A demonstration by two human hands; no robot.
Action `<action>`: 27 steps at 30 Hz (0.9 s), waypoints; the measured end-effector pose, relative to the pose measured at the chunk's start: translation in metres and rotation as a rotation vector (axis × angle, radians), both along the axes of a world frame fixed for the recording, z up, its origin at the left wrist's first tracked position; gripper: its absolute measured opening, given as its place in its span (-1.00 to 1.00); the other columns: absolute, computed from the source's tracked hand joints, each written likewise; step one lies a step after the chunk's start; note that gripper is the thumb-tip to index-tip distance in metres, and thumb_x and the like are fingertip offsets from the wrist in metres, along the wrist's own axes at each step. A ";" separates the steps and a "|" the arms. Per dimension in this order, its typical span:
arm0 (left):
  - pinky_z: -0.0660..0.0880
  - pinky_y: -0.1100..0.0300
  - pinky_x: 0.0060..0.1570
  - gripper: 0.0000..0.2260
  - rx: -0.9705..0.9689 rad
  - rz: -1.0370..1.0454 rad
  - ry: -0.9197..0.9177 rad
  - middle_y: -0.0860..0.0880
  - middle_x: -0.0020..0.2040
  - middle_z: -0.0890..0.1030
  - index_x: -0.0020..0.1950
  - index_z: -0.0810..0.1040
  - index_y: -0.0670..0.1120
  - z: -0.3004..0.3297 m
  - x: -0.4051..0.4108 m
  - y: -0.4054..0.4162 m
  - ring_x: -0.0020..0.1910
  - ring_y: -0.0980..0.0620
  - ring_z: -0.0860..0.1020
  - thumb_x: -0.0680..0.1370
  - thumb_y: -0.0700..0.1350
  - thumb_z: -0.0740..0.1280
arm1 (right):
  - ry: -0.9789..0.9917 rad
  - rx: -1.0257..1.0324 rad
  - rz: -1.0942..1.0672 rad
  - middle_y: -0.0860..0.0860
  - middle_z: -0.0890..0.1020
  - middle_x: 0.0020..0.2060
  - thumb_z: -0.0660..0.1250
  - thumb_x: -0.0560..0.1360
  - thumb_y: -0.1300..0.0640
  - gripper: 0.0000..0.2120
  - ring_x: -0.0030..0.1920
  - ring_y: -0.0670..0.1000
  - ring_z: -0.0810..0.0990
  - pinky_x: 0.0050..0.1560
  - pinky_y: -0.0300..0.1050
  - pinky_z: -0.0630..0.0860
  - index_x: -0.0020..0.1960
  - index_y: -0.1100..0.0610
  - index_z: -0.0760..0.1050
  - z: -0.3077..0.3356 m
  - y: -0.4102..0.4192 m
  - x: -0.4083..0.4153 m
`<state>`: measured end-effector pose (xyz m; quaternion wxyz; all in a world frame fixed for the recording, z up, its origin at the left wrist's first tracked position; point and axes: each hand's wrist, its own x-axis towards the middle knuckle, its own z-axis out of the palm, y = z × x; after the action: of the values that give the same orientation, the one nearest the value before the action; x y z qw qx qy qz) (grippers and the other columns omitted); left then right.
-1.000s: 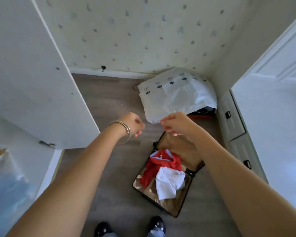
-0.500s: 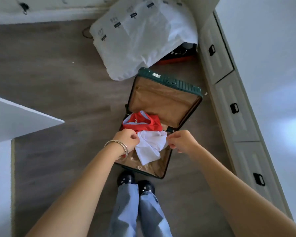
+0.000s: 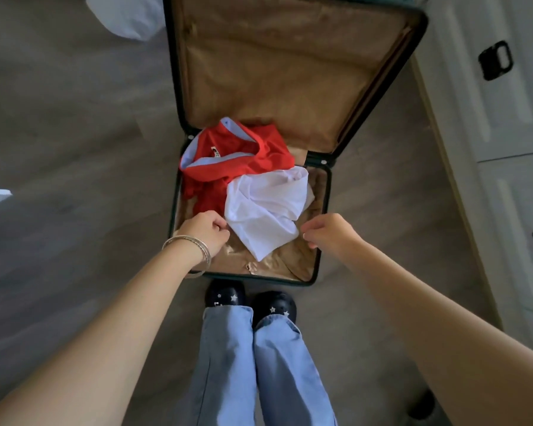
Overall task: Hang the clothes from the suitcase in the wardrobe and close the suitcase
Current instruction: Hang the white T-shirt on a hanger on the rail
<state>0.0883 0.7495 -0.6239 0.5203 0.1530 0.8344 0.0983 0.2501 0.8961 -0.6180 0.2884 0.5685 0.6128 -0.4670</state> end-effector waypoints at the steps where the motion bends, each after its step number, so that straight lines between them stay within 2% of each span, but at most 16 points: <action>1: 0.45 0.17 -0.02 -0.83 -0.002 -0.009 0.014 -0.07 0.07 0.60 0.08 0.55 -0.03 -0.010 0.000 0.002 -0.04 -0.08 0.54 0.51 -0.12 0.27 | -0.001 0.000 0.001 0.04 0.57 -0.11 0.25 0.50 0.20 -0.75 0.03 0.07 0.57 -0.12 -0.18 0.46 0.14 0.14 0.58 -0.011 0.001 0.000; 4: 0.37 0.21 -0.04 -0.74 0.013 -0.026 0.046 -0.09 0.21 0.55 0.21 0.51 -0.04 -0.057 -0.001 0.010 0.09 -0.11 0.54 0.53 -0.12 0.26 | -0.008 -0.003 0.013 0.01 0.55 -0.06 0.25 0.50 0.18 -0.73 0.01 0.04 0.53 -0.08 -0.19 0.42 0.16 0.12 0.57 -0.060 0.003 0.000; 6: 0.35 0.22 -0.06 -0.70 0.030 -0.037 0.056 -0.10 0.26 0.52 0.25 0.48 -0.05 -0.085 -0.001 0.015 0.08 -0.10 0.53 0.53 -0.14 0.25 | -0.020 0.006 0.025 0.02 0.57 0.01 0.26 0.50 0.17 -0.73 -0.01 0.03 0.53 -0.10 -0.19 0.42 0.16 0.11 0.58 -0.089 0.006 0.000; 9: 0.42 0.16 0.03 -0.67 0.056 -0.051 0.046 -0.17 0.30 0.45 0.27 0.48 -0.05 -0.136 0.002 0.024 0.10 -0.17 0.53 0.50 -0.16 0.27 | -0.011 0.035 0.036 0.04 0.55 0.16 0.28 0.49 0.19 -0.74 -0.02 0.01 0.51 -0.09 -0.21 0.42 0.17 0.10 0.56 -0.136 0.009 0.004; 10: 0.43 0.14 0.09 -0.66 0.057 -0.052 0.040 -0.19 0.33 0.42 0.27 0.49 -0.05 -0.152 0.004 0.025 0.13 -0.20 0.53 0.48 -0.17 0.28 | -0.008 0.036 0.041 0.05 0.52 0.17 0.29 0.49 0.18 -0.73 -0.04 -0.01 0.50 -0.11 -0.24 0.42 0.18 0.09 0.55 -0.149 0.009 0.006; 13: 0.42 0.09 0.24 -0.62 0.044 -0.051 0.030 -0.16 0.39 0.34 0.29 0.48 -0.03 -0.188 0.008 0.028 0.22 -0.20 0.48 0.47 -0.15 0.29 | 0.004 0.031 0.028 0.04 0.42 0.12 0.31 0.47 0.17 -0.70 -0.19 -0.03 0.48 -0.36 -0.28 0.36 0.20 0.07 0.53 -0.183 0.009 0.008; 16: 0.40 0.10 0.23 -0.63 0.058 -0.020 0.021 -0.14 0.39 0.37 0.32 0.47 -0.07 -0.212 0.013 0.029 0.26 -0.17 0.46 0.51 -0.20 0.24 | 0.016 0.018 0.022 0.06 0.43 0.13 0.28 0.49 0.22 -0.64 -0.24 -0.03 0.46 -0.39 -0.31 0.35 0.29 0.07 0.47 -0.208 0.011 0.008; 18: 0.41 0.10 0.21 -0.69 0.089 0.025 0.039 -0.17 0.31 0.49 0.23 0.55 -0.14 -0.218 0.013 0.029 0.25 -0.19 0.48 0.52 -0.22 0.22 | 0.031 0.030 0.019 0.02 0.43 0.01 0.23 0.53 0.24 -0.60 -0.16 -0.04 0.44 -0.36 -0.40 0.32 0.36 0.14 0.39 -0.218 0.012 0.009; 20: 0.46 0.05 0.16 -0.70 0.121 0.075 0.051 -0.24 0.15 0.60 0.07 0.64 -0.20 -0.211 0.012 0.026 0.16 -0.23 0.53 0.46 -0.13 0.23 | 0.030 0.041 -0.064 0.03 0.48 -0.06 0.19 0.57 0.23 -0.62 -0.20 -0.03 0.45 -0.38 -0.40 0.36 0.38 0.19 0.37 -0.217 0.010 0.012; 21: 0.48 0.04 0.14 -0.66 0.136 0.120 0.038 -0.24 0.07 0.63 0.01 0.67 -0.19 -0.204 0.011 0.024 0.11 -0.23 0.55 0.40 -0.08 0.22 | 0.029 0.063 -0.087 0.08 0.53 0.00 0.19 0.57 0.23 -0.62 -0.18 -0.01 0.50 -0.29 -0.35 0.42 0.38 0.20 0.37 -0.212 0.009 0.014; 22: 0.50 0.03 0.13 -0.65 0.151 0.155 0.026 -0.23 0.00 0.65 -0.04 0.69 -0.18 -0.197 0.011 0.021 0.07 -0.21 0.57 0.36 -0.06 0.21 | 0.020 0.101 -0.082 0.12 0.55 0.11 0.20 0.57 0.22 -0.62 -0.07 0.04 0.56 -0.16 -0.29 0.45 0.38 0.19 0.39 -0.204 0.008 0.014; 24: 0.50 0.08 0.04 -0.71 0.163 0.135 0.016 -0.16 -0.19 0.60 -0.14 0.70 -0.15 -0.179 0.010 0.016 -0.08 -0.14 0.56 0.35 -0.05 0.24 | 0.040 0.193 -0.080 0.13 0.54 0.24 0.26 0.54 0.20 -0.65 0.16 0.10 0.55 0.05 -0.20 0.47 0.32 0.20 0.47 -0.184 0.007 0.015; 26: 0.44 0.13 -0.12 -0.87 0.161 0.106 0.025 -0.10 -0.28 0.48 -0.25 0.63 -0.09 -0.158 0.008 0.009 -0.21 -0.04 0.46 0.41 -0.08 0.32 | 0.067 0.276 -0.131 0.11 0.61 0.13 0.33 0.50 0.19 -0.70 0.16 0.09 0.56 0.06 -0.19 0.48 0.22 0.20 0.55 -0.158 0.007 0.014; 27: 0.39 0.16 -0.18 -0.86 0.159 0.103 0.037 -0.10 -0.29 0.45 -0.31 0.57 -0.13 -0.146 0.007 0.006 -0.24 -0.02 0.42 0.44 -0.12 0.36 | 0.077 0.317 -0.159 0.09 0.62 0.02 0.35 0.49 0.19 -0.75 0.10 0.08 0.57 -0.03 -0.22 0.48 0.16 0.19 0.59 -0.145 0.007 0.014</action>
<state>0.0951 0.7553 -0.7699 0.4855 0.1522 0.8401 0.1879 0.2645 0.9028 -0.7635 0.1337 0.6349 0.6426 -0.4076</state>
